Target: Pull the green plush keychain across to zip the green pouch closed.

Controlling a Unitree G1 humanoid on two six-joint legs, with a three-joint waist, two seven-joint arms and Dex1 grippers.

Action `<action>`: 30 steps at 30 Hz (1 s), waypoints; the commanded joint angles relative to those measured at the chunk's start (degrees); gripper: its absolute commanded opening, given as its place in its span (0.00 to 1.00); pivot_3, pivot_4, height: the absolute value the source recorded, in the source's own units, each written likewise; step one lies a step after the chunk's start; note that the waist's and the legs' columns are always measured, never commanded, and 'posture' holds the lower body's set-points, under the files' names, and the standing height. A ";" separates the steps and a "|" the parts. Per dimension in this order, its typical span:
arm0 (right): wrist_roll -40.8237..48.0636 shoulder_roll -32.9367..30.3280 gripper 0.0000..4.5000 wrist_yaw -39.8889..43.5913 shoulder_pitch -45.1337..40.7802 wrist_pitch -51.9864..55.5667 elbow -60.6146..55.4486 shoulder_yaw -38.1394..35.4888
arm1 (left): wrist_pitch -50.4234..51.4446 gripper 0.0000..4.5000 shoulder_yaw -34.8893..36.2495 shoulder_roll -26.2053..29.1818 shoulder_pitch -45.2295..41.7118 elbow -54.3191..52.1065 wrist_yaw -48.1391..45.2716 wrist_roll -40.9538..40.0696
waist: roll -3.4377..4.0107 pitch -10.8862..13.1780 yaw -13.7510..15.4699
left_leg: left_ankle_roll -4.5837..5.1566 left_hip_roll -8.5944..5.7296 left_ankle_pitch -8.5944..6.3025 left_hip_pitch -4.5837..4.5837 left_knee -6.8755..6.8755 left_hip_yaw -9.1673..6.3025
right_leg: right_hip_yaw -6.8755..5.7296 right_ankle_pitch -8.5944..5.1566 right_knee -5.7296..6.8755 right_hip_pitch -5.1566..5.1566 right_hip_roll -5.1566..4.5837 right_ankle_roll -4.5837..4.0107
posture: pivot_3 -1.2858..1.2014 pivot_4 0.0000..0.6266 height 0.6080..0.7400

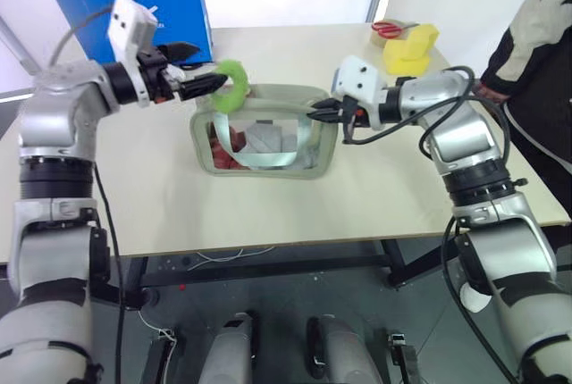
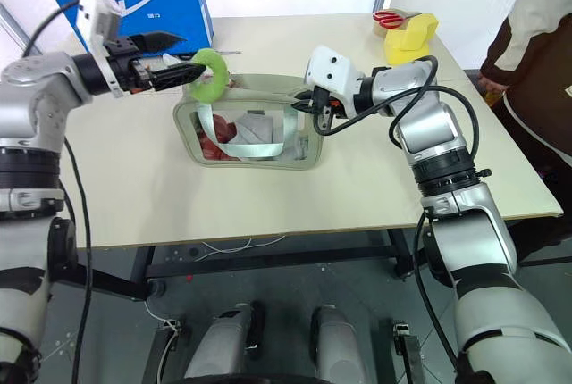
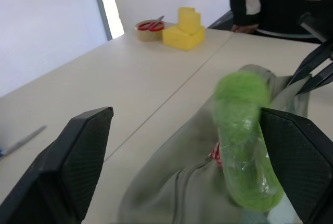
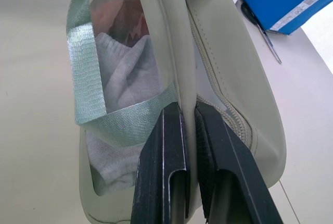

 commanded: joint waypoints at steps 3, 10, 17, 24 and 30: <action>0.40 0.78 0.00 -1.01 -1.23 -1.03 -0.45 -1.02 | -1.57 0.98 2.09 1.39 -0.68 -0.49 2.95 0.99 | 0.00 0.00 0.17 | 0.00 0.00 0.00 0.00 0.01 0.00 | 0.00 0.00 0.00 0.01 0.00 0.00 | 0.52 0.24 1.00; 0.38 1.23 0.00 -0.93 -1.47 -1.20 -0.10 -1.02 | 1.57 0.98 2.18 1.91 3.29 -5.77 2.49 -0.73 | 0.00 0.00 0.12 | 0.00 0.00 0.00 0.00 0.01 0.00 | 0.00 0.00 0.00 0.01 -0.01 0.00 | 0.52 0.24 1.00; 0.28 1.02 0.00 -0.69 -1.59 -1.27 0.10 -0.98 | 4.11 0.98 0.88 7.72 13.58 -12.03 -4.89 -1.82 | 0.00 0.00 -0.13 | 0.00 0.03 0.00 0.01 -0.04 0.02 | 0.03 -0.01 0.01 -0.02 0.00 -0.01 | 0.52 0.24 1.00; 0.45 1.20 0.00 -0.32 -1.54 -0.82 -0.41 -0.76 | -3.02 0.86 -0.77 2.42 15.17 -8.62 0.91 2.63 | 0.00 0.00 0.43 | 0.00 0.00 0.00 0.00 0.02 -0.01 | 0.00 -0.02 -0.06 0.05 -0.05 -0.03 | 0.52 0.24 1.00; 0.37 1.35 0.00 -0.54 -1.42 -0.71 -0.17 -0.80 | -2.92 0.21 -0.13 1.34 15.40 -9.31 0.55 1.53 | 0.00 0.00 0.03 | 0.01 0.01 -0.01 0.00 0.00 0.01 | 0.01 0.00 -0.02 0.01 -0.02 -0.01 | 0.52 0.24 1.00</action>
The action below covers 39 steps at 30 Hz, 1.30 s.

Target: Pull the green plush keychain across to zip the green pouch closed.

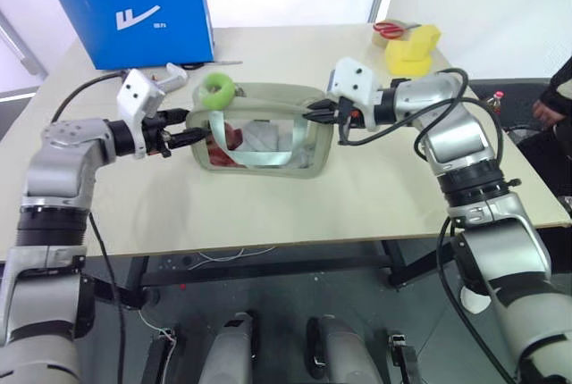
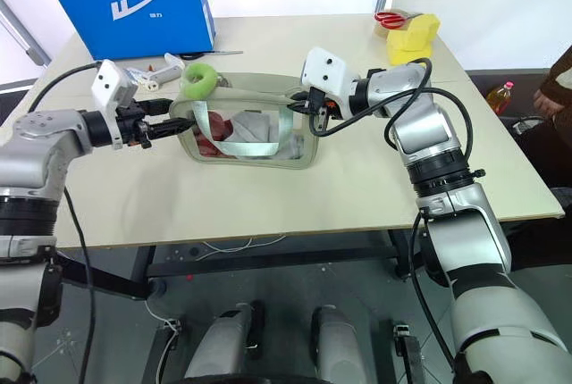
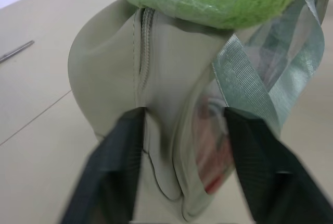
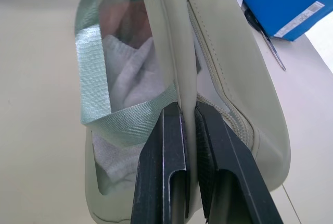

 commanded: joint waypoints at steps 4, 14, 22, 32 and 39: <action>0.33 0.11 0.00 -0.32 -1.44 -0.02 -0.76 -0.86 | -0.67 0.01 1.57 0.98 -1.37 -1.60 -0.62 -0.97 | 0.00 0.00 0.10 | 0.00 0.00 0.00 0.00 0.01 0.00 | 0.00 0.00 0.00 0.01 -0.01 0.00 | 0.52 0.24 1.00; 0.79 -1.08 0.34 1.44 -2.88 0.97 0.59 -1.28 | -2.42 0.00 0.83 0.80 -0.58 -1.93 -0.18 0.45 | 0.00 0.00 0.12 | 0.00 0.00 0.00 0.00 0.01 0.00 | 0.00 0.00 0.00 0.01 0.00 0.00 | 0.52 0.24 1.00; 0.82 0.95 0.68 -0.19 -10.69 -1.27 3.74 -1.94 | -2.40 0.00 1.36 0.93 -0.43 -2.47 -0.25 0.25 | 0.01 0.00 -0.07 | 0.00 0.00 0.00 0.00 -0.01 0.01 | 0.00 0.00 0.00 -0.02 0.00 0.00 | 0.52 0.24 1.00; -2.74 17.58 0.68 -9.50 -12.08 -6.20 8.70 3.26 | -2.54 0.00 0.97 0.22 -0.34 -2.93 0.42 0.35 | 0.00 0.00 0.37 | 0.00 -0.01 0.00 -0.04 0.02 -0.01 | -0.01 0.00 0.04 -0.03 0.00 0.00 | 0.52 0.24 1.00; -5.00 22.12 0.68 -11.47 -15.44 -11.49 16.06 4.55 | -1.79 0.00 1.35 0.50 0.77 -4.39 0.36 -0.03 | 0.00 0.00 -0.03 | 0.00 -0.02 0.00 -0.03 0.00 -0.04 | -0.01 0.00 0.05 -0.04 0.00 0.00 | 0.52 0.24 1.00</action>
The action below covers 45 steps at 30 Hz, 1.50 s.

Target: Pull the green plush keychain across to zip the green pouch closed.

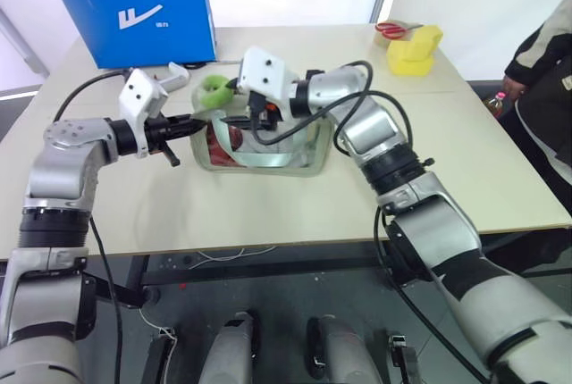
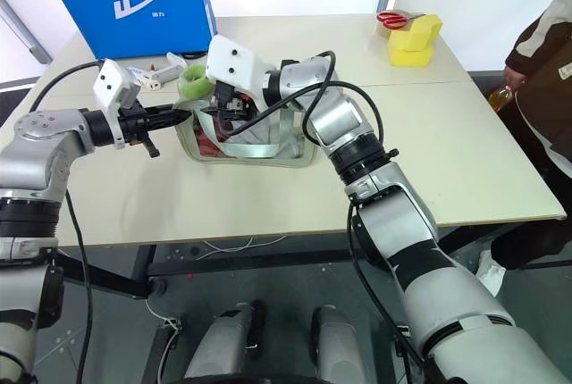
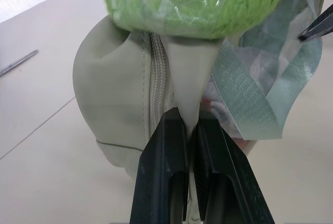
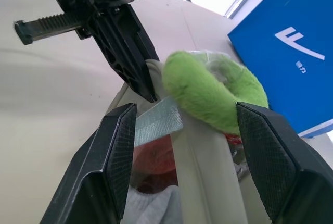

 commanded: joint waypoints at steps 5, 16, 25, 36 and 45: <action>-1.80 3.25 0.68 -2.66 -5.55 -6.48 6.38 -0.45 | 0.26 0.00 1.56 0.92 0.87 -3.79 0.49 -0.72 | 0.00 0.00 -0.02 | 0.00 0.00 0.00 0.01 0.00 0.01 | 0.01 0.00 0.00 0.01 0.00 0.00 | 0.52 0.24 1.00; -6.24 2.06 0.03 -4.16 -7.65 -13.54 14.44 0.34 | 0.29 0.00 1.73 1.10 0.43 -3.30 1.14 -0.57 | 0.00 0.00 -0.16 | 0.00 0.00 0.00 0.01 -0.02 0.01 | 0.01 0.00 -0.01 0.00 -0.01 0.00 | 0.52 0.24 1.00; -2.90 -4.37 0.01 -2.37 -6.68 -6.99 5.60 -5.12 | 0.03 0.00 1.45 0.66 -0.49 -2.50 1.34 -0.48 | 0.00 0.00 0.09 | 0.00 0.00 0.00 -0.01 -0.01 0.00 | 0.01 0.00 -0.01 0.00 -0.02 0.00 | 0.52 0.24 1.00; -7.74 -25.87 0.01 -4.45 4.78 2.96 -11.77 -8.24 | 0.48 0.00 1.72 1.69 0.22 -2.47 1.24 -0.49 | 0.00 0.00 0.02 | 0.00 -0.01 0.00 0.00 -0.05 0.04 | 0.02 -0.01 -0.05 -0.01 -0.06 -0.01 | 0.52 0.24 1.00; -5.02 -26.07 0.01 -13.03 16.81 11.05 -13.21 -13.07 | 1.51 0.00 1.24 1.27 -0.10 -2.70 1.65 -0.64 | -0.02 -0.01 0.06 | 0.01 0.02 0.00 0.02 -0.02 0.08 | 0.05 -0.01 -0.05 0.00 -0.03 -0.01 | 0.52 0.24 1.00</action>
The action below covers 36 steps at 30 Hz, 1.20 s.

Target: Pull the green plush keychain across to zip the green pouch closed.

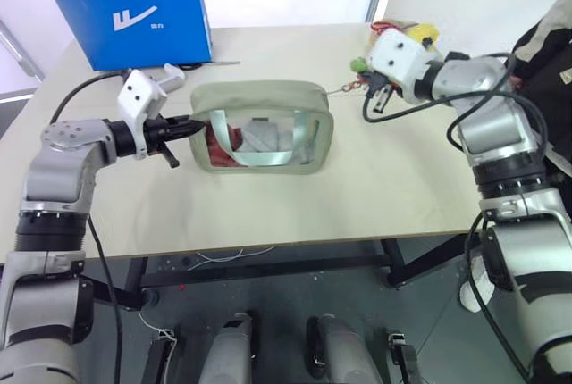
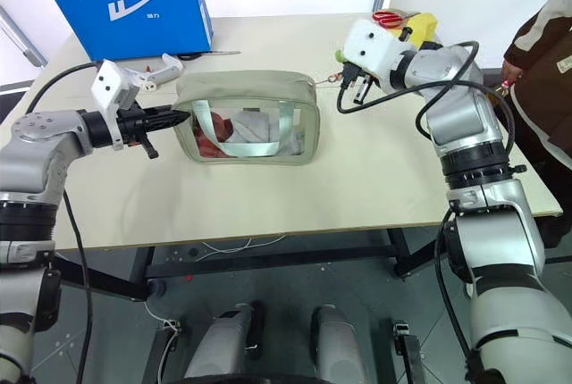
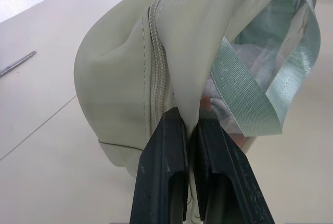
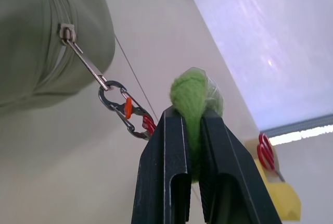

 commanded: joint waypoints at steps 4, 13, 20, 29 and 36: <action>3.38 3.72 0.01 -6.30 5.85 3.43 3.71 -4.69 | 0.41 0.00 0.96 0.73 -1.51 -0.61 0.29 -0.10 | -0.01 -0.01 0.02 | 0.01 0.00 0.00 0.01 0.00 -0.01 | 0.00 0.00 -0.01 0.03 0.01 0.01 | 0.52 0.24 1.00; 4.36 11.02 0.01 -9.96 11.61 1.09 10.87 -2.64 | 1.67 0.00 1.18 1.61 -0.48 -2.24 0.07 -0.55 | -0.03 -0.02 -0.05 | 0.01 0.00 0.00 0.11 -0.01 -0.01 | 0.00 0.00 -0.03 0.12 0.03 0.00 | 0.52 0.24 1.00; 7.69 19.07 0.01 -9.83 11.96 3.26 9.64 -3.19 | 2.52 0.00 1.21 1.79 -0.47 -3.06 0.32 -0.72 | -0.03 -0.02 -0.24 | 0.01 0.01 0.00 0.13 -0.01 -0.02 | 0.01 0.00 -0.02 0.14 0.05 0.01 | 0.52 0.24 1.00; 3.16 16.78 0.01 -7.29 14.33 -0.05 10.90 2.21 | 2.65 0.00 1.30 1.43 0.48 -4.11 1.24 -0.89 | -0.03 -0.03 -0.21 | 0.01 0.02 0.00 0.17 -0.02 -0.03 | 0.01 0.00 -0.02 0.16 0.05 0.01 | 0.52 0.24 1.00; 8.31 14.02 0.01 -5.78 11.36 3.47 6.08 -3.59 | 2.24 0.00 1.18 0.97 0.42 -3.91 1.82 -0.72 | -0.03 -0.03 -0.14 | 0.01 0.02 -0.01 0.62 -0.12 -0.01 | 0.03 -0.03 -0.07 0.51 0.04 -0.02 | 0.52 0.24 1.00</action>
